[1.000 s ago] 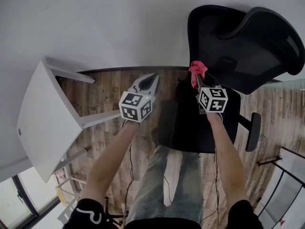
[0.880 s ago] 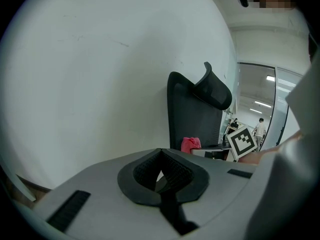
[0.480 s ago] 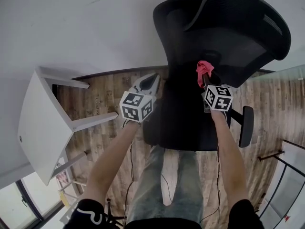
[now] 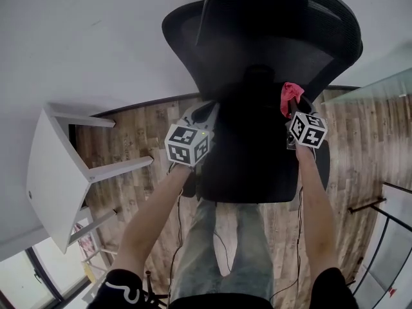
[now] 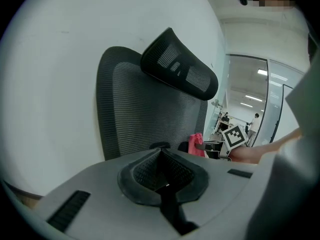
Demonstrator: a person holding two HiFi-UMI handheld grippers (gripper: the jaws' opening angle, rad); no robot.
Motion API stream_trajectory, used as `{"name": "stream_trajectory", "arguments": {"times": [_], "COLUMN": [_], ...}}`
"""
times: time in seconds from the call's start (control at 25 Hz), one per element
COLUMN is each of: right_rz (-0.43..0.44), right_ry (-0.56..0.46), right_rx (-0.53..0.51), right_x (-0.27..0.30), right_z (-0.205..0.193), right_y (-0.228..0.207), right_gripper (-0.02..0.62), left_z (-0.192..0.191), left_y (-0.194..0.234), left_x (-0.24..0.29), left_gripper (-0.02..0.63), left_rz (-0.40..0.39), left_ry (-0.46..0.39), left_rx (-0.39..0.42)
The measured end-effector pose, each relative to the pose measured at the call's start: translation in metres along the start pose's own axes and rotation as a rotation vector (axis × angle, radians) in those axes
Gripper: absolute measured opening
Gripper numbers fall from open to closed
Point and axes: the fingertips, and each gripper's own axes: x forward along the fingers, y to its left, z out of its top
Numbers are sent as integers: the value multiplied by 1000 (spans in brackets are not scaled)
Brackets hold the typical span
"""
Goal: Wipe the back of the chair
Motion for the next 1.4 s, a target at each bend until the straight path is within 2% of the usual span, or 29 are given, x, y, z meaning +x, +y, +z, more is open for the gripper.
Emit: {"name": "stream_trajectory", "arguments": {"times": [0.36, 0.48, 0.6, 0.92, 1.16, 1.4], "right_rz": [-109, -126, -107, -11, 103, 221], "right_ry": [-8, -11, -15, -31, -12, 21], "right_rx": [41, 43, 26, 16, -39, -117], "right_x": [-31, -39, -42, -42, -33, -11], "right_z": [3, 2, 2, 1, -8, -23], "right_y": [-88, -97, -86, -7, 92, 197], "right_gripper": [83, 83, 83, 83, 83, 83], "left_z": [19, 20, 20, 17, 10, -7], "left_y": [-45, -52, -57, -39, -7, 45], "left_x": [34, 40, 43, 25, -7, -51], "left_gripper": [21, 21, 21, 21, 21, 21], "left_rz": [-47, -57, -67, -71, -52, 4], "left_ry": [2, 3, 4, 4, -1, -6], "left_rx": [36, 33, 34, 31, 27, -7]}}
